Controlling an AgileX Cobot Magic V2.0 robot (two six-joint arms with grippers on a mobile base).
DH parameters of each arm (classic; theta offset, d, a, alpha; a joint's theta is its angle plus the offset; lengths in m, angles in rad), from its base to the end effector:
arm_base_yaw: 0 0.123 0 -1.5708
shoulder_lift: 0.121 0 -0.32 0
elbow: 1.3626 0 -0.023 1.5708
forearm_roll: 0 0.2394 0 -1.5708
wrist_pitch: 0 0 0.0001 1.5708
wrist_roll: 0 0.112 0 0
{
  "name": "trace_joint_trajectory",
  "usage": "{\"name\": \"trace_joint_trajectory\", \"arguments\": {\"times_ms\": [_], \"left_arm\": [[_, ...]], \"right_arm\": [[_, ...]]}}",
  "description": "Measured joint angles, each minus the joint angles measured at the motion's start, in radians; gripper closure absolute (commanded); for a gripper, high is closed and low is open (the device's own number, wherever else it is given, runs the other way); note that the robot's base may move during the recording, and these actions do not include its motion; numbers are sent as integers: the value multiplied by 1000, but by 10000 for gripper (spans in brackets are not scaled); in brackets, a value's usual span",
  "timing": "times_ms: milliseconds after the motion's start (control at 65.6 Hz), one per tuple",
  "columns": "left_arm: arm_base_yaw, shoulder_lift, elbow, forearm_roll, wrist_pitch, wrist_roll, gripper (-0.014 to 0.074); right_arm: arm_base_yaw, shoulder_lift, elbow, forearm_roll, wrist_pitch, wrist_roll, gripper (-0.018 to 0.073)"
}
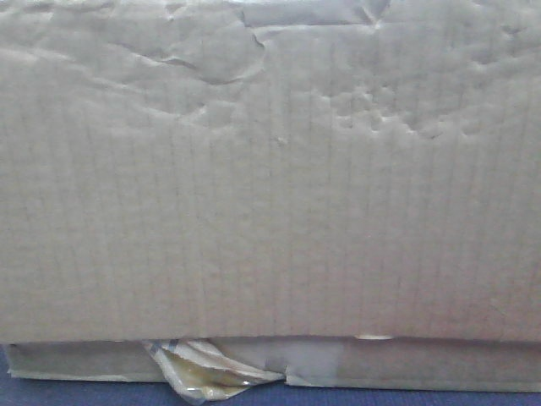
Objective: Stack two boxes on right shelf middle
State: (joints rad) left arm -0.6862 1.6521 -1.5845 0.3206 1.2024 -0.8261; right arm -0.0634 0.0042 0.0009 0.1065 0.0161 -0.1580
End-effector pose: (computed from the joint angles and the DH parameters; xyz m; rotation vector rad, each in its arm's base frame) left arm 0.2881 -0.1933 0.3658 -0.1093 2.6412 -0.0443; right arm 0.0309 -0.0018 0.2128 0.0076 1.5054 -0.0911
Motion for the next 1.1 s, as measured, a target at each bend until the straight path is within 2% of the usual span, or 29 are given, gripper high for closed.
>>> {"name": "trace_joint_trajectory", "arguments": {"times_ms": [518, 610, 762, 869, 945, 1097], "left_arm": [[0, 8, 1, -9, -26, 13, 703], [0, 11, 1, -9, -27, 13, 626], [0, 13, 1, -9, -33, 13, 363], [0, 13, 1, -9, -35, 13, 224], [0, 13, 1, -9, -39, 13, 184], [0, 13, -23, -7, -35, 13, 188]], "right_arm": [[0, 0, 0, 0, 0, 0, 728], [0, 0, 0, 0, 0, 0, 728], [0, 0, 0, 0, 0, 0, 728], [0, 0, 0, 0, 0, 0, 728], [0, 0, 0, 0, 0, 0, 728], [0, 0, 0, 0, 0, 0, 728]]}}
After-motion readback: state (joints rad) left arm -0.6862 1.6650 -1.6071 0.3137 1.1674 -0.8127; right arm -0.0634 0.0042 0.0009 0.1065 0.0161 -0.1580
